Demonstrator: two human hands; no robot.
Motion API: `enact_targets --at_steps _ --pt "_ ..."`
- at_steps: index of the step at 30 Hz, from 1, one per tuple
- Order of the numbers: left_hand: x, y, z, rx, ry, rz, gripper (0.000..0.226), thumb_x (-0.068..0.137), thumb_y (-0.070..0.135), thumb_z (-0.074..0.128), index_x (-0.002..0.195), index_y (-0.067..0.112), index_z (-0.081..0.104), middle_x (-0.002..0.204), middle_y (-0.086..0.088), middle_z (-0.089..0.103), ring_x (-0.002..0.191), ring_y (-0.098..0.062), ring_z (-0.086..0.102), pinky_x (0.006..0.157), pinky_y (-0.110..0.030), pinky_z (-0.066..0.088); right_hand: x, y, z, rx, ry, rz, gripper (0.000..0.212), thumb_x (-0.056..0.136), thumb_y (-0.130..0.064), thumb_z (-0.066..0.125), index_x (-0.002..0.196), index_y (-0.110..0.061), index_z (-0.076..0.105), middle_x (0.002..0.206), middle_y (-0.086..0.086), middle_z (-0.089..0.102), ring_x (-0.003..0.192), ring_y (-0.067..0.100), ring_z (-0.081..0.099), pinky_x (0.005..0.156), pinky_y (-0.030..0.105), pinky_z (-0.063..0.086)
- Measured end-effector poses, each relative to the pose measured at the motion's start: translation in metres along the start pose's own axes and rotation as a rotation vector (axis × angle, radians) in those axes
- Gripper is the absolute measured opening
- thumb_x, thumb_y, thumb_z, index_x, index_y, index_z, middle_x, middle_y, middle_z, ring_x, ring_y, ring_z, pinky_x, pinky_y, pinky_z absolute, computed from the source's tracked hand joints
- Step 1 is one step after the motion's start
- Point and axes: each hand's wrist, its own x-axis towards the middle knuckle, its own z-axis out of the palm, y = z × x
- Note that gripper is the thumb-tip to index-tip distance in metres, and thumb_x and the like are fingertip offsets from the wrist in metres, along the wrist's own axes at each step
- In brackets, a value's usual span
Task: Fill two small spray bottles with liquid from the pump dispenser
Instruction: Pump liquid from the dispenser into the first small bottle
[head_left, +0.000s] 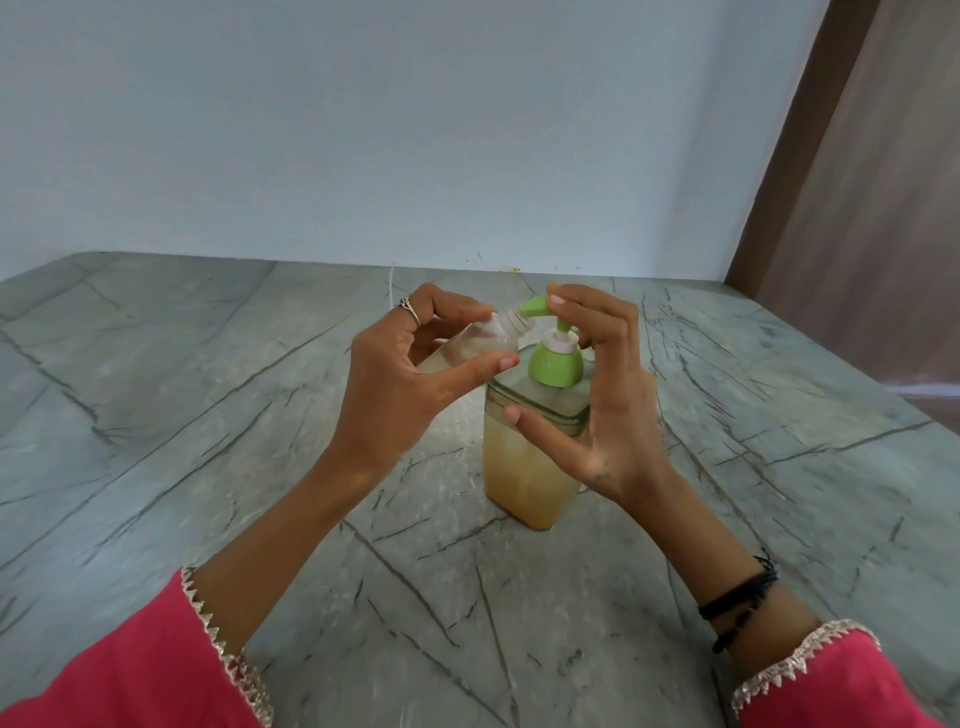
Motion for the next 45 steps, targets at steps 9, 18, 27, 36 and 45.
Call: enact_targets --at_steps 9,18,27,36,45 --pt "-0.0017 -0.0022 0.0002 0.025 -0.016 -0.014 0.031 0.062 0.038 0.077 0.088 0.034 0.061 0.090 0.021 0.068 0.088 -0.006 0.066 0.075 -0.019 0.053 0.0033 0.0005 0.0046 0.026 0.073 0.036 0.051 0.067 -0.040 0.069 0.108 -0.018 0.047 0.113 -0.013 0.042 0.102 -0.014 0.045 0.062 0.018 0.046" --pt "-0.0009 0.0011 0.0007 -0.020 -0.004 -0.022 0.031 0.061 0.037 0.077 0.087 0.033 0.061 0.091 0.020 0.069 0.088 -0.008 0.068 0.075 -0.021 0.054 -0.0007 -0.0012 0.0005 0.007 0.007 0.078 0.069 0.073 -0.045 0.064 0.131 -0.024 0.034 0.128 -0.008 0.040 0.105 -0.003 0.049 0.066 0.029 0.051" --pt "-0.0014 0.0020 0.0009 -0.024 -0.007 -0.012 0.031 0.062 0.035 0.078 0.088 0.032 0.062 0.091 0.019 0.069 0.089 -0.008 0.067 0.076 -0.021 0.054 -0.0025 0.0044 0.0003 0.018 0.010 0.066 0.069 0.073 -0.039 0.068 0.133 -0.018 0.038 0.136 -0.008 0.039 0.122 -0.002 0.045 0.087 0.010 0.042" --pt "-0.0012 0.0033 0.0011 -0.011 -0.015 -0.002 0.030 0.063 0.034 0.077 0.088 0.032 0.061 0.091 0.022 0.068 0.089 -0.005 0.067 0.076 -0.018 0.053 -0.0008 0.0065 0.0057 0.115 0.074 0.042 0.062 0.071 -0.035 0.068 0.124 -0.015 0.044 0.124 -0.008 0.040 0.111 -0.003 0.048 0.082 0.011 0.042" --pt "-0.0034 -0.0001 0.0034 -0.010 -0.009 -0.011 0.032 0.062 0.036 0.078 0.089 0.032 0.061 0.091 0.020 0.068 0.088 -0.007 0.067 0.075 -0.017 0.052 0.0016 0.0039 0.0059 0.138 0.096 0.091 0.055 0.066 -0.035 0.070 0.112 -0.013 0.051 0.109 -0.013 0.043 0.096 -0.007 0.050 0.073 0.009 0.040"
